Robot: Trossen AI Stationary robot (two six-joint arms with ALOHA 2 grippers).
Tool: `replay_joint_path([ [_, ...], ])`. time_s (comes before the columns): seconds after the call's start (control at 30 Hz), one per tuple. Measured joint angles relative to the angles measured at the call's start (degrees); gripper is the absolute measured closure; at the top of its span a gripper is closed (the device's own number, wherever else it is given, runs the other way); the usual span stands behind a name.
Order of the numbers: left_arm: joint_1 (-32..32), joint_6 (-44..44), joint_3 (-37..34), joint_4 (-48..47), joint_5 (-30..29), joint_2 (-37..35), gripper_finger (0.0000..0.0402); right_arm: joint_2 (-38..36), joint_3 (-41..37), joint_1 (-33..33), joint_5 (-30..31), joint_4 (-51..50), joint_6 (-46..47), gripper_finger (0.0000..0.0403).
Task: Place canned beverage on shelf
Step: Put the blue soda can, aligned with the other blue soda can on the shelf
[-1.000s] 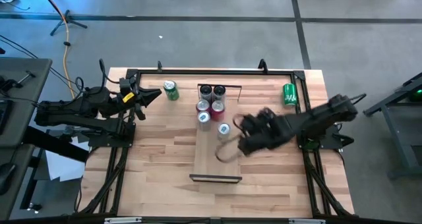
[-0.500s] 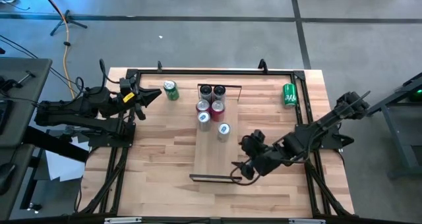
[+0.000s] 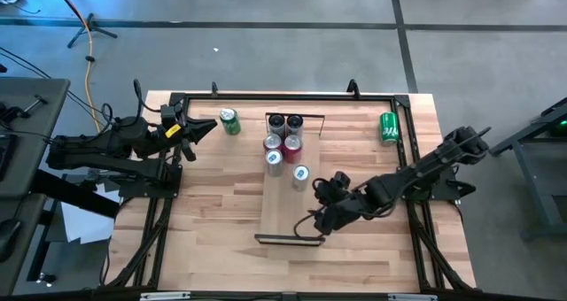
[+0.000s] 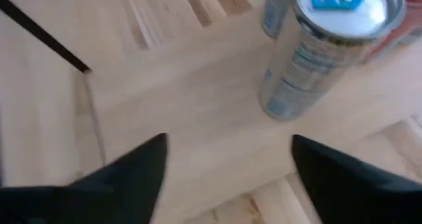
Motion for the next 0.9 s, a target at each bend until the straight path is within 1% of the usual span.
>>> replay_joint_path([
  [0.03, 0.0, 0.0, 0.0, 0.0, -0.1, 0.0, 0.0398, 0.2, 0.0, -0.1, 0.0, -1.0, -0.1, 0.0115],
  [0.1, 0.0, 0.0, 0.0, 0.0, -0.1, 0.0, 0.0398, 0.6, -0.1, -0.4, 0.0, -2.1, -1.5, 0.0189],
  [0.2, 0.0, 0.0, 0.0, 0.0, -0.1, 0.0, 0.0398, 0.2, -2.2, -1.2, -0.7, -1.9, -3.0, 0.0326],
  [0.23, 0.0, 0.0, 0.0, -0.1, -0.1, 0.0, 0.0398, -0.4, -3.7, -1.6, -1.5, -1.3, -3.0, 0.0363],
  [0.27, 0.0, 0.0, 0.0, 0.0, -0.1, 0.0, 0.0398, -1.1, -5.5, -1.9, -2.9, -0.1, -2.7, 0.0381],
  [0.37, 0.0, 0.0, 0.0, 0.0, -0.2, 0.0, 0.0398, -4.2, -13.3, -2.4, -5.8, 8.8, 2.3, 0.0376],
  [0.43, 0.0, 0.0, 0.0, 0.0, -0.2, 0.0, 0.0398, -6.8, -19.2, -2.3, -6.2, 16.7, 7.4, 0.0386],
  [0.5, 0.0, 0.0, 0.0, 0.0, -0.2, 0.0, 0.0398, -9.4, -24.7, -2.3, -6.5, 26.2, 14.1, 0.0398],
  [0.57, 0.0, 0.0, 0.0, 0.0, -0.2, 0.0, 0.0398, -11.0, -29.4, -2.8, -7.0, 36.9, 21.8, 0.0394],
  [0.63, 0.0, 0.0, 0.0, 0.1, -0.3, 0.0, 0.0398, -11.6, -33.2, -3.8, -7.2, 46.6, 31.5, 0.0392],
  [0.7, 0.0, 0.0, 0.0, 0.1, -0.8, 0.0, 0.0398, -11.4, -35.9, -4.7, -7.0, 55.1, 39.5, 0.0398],
  [0.77, 0.0, 0.0, 0.0, 0.1, -1.4, 0.0, 0.0398, -10.5, -37.0, -5.6, -6.6, 61.1, 42.9, 0.0401],
  [0.83, 0.0, 0.0, 0.0, 0.1, -1.7, 0.0, 0.0398, -9.4, -37.0, -6.7, -6.5, 62.9, 44.4, 0.04],
  [0.9, 0.0, 0.0, 0.0, 0.1, -1.7, 0.0, 0.0398, -8.2, -36.3, -7.5, -7.0, 62.6, 45.0, 0.0402],
])
